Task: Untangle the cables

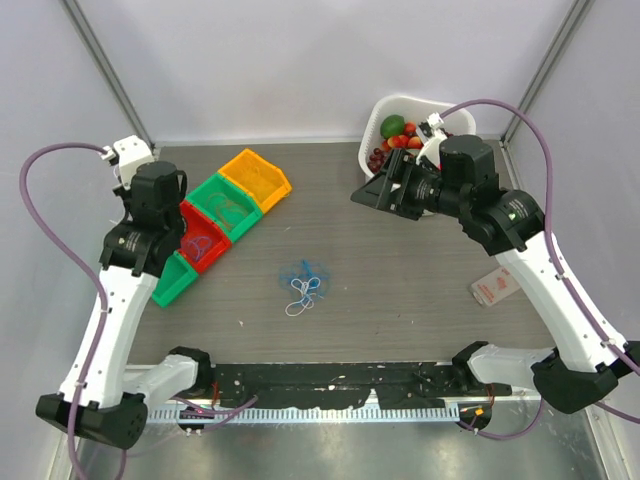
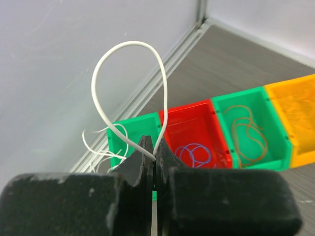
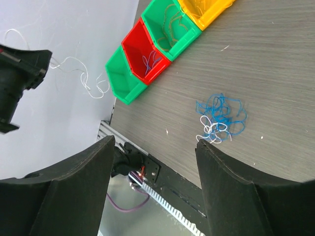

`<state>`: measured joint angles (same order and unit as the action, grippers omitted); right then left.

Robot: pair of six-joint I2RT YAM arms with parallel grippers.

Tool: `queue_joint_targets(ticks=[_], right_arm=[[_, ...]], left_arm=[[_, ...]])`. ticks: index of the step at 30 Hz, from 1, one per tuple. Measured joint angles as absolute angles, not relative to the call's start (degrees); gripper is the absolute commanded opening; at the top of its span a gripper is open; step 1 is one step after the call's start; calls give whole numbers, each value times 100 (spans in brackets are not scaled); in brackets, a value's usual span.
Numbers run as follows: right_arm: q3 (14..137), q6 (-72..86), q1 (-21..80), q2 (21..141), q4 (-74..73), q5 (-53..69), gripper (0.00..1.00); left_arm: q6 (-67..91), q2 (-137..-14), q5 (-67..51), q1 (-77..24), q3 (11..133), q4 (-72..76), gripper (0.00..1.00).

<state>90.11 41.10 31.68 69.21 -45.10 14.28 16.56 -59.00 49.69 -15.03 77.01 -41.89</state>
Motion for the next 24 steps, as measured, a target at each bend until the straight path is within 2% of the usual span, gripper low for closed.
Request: queue_joint_targets(ticks=[8,16,24], right_arm=[[8757,3791,2985,6783,-4703,1584,72],[8635,3693,2751,6650,-4884,1621,72],[8648,3597,2650,6637,-4952,1684,72]], left_arm=[[1925,-6440,4250,-185,6613,-3494,0],[1935,-6875,4066,49,6781,-3017,0],[2416,-7491,3592,718,6938,-2902,0]])
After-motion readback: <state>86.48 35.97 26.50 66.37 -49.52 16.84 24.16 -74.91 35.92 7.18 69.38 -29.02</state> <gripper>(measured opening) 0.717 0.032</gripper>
